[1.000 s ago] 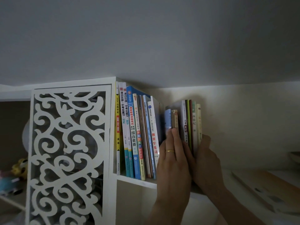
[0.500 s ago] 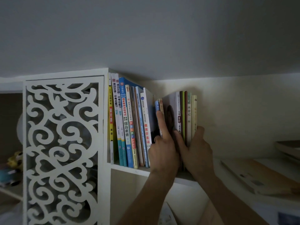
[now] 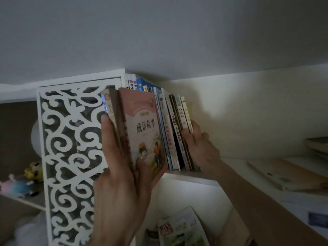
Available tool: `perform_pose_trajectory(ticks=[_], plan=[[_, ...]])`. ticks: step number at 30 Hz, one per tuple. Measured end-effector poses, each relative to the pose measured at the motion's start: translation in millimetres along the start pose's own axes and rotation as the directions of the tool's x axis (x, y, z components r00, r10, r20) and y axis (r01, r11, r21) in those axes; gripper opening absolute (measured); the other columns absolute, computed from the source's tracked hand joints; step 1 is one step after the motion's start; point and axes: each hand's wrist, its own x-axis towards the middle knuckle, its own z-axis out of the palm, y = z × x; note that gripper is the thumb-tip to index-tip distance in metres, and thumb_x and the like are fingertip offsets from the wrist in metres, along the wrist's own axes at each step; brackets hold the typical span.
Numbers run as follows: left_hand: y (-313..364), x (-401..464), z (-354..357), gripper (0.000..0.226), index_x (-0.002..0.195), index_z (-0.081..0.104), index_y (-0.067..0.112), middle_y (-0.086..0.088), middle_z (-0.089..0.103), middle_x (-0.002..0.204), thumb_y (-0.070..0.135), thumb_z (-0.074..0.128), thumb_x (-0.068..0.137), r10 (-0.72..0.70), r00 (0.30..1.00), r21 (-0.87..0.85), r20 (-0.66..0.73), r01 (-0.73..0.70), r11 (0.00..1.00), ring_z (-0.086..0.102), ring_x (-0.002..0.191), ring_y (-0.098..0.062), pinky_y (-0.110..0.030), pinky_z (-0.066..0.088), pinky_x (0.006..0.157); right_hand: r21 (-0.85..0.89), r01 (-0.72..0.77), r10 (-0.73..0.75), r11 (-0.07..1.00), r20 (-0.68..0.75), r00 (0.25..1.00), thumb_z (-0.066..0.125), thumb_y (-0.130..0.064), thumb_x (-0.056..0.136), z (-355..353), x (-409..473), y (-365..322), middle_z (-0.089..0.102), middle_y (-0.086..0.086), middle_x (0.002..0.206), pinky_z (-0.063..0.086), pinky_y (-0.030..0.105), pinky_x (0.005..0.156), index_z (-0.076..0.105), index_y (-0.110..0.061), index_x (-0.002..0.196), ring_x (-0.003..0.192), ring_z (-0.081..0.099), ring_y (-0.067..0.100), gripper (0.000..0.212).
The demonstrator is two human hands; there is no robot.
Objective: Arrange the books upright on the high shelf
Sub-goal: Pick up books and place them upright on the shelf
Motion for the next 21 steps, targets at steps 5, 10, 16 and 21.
perform_pose_trajectory(ticks=[5, 10, 16, 21], plan=[[23, -14, 12, 0.092, 0.163, -0.003, 0.012, 0.028, 0.041, 0.09, 0.015, 0.058, 0.093, 0.082, 0.997, -0.128, -0.003, -0.082, 0.988, 0.035, 0.043, 0.014, 0.007, 0.034, 0.051, 0.434, 0.007, 0.09, 0.901, -0.204, 0.975, 0.035, -0.049, 0.107, -26, -40, -5, 0.061, -0.007, 0.115, 0.044, 0.019, 0.082, 0.055, -0.025, 0.124, 0.093, 0.058, 0.009, 0.035], [72, 0, 70, 0.088, 0.154, -0.027, 0.038, 0.007, 0.072, 0.096, 0.035, 0.047, 0.106, 0.058, 0.998, -0.256, 0.012, -0.053, 0.965, 0.064, 0.061, 0.005, -0.008, 0.054, 0.06, 0.586, 0.192, -0.013, 0.788, -0.295, 0.955, 0.046, -0.06, 0.097, -57, -98, -7, 0.073, -0.001, 0.099, 0.051, 0.022, 0.066, 0.068, -0.026, 0.107, 0.087, 0.07, 0.014, 0.042], [84, 20, 161, 0.079, 0.159, 0.006, 0.001, -0.007, 0.074, 0.097, 0.025, 0.056, 0.102, 0.039, 0.994, -0.149, 0.102, -0.023, 0.989, 0.074, 0.071, -0.02, -0.029, 0.061, 0.064, 0.516, -0.115, 0.116, 0.849, 0.03, 0.993, 0.063, -0.06, 0.081, -96, -68, 16, 0.076, -0.008, 0.106, 0.056, 0.026, 0.069, 0.068, -0.039, 0.116, 0.091, 0.073, 0.006, 0.041], [42, 14, 173, 0.056, 0.145, 0.042, 0.009, -0.005, 0.061, 0.122, 0.039, 0.051, 0.099, 0.27, 0.921, -0.193, 0.283, -0.221, 0.956, 0.059, 0.102, -0.019, -0.037, 0.054, 0.09, 0.429, -0.27, 0.168, 0.862, 0.261, 0.951, 0.076, -0.045, 0.079, -94, -53, 31, 0.073, -0.002, 0.114, 0.061, 0.034, 0.08, 0.063, -0.037, 0.127, 0.099, 0.072, 0.014, 0.05]])
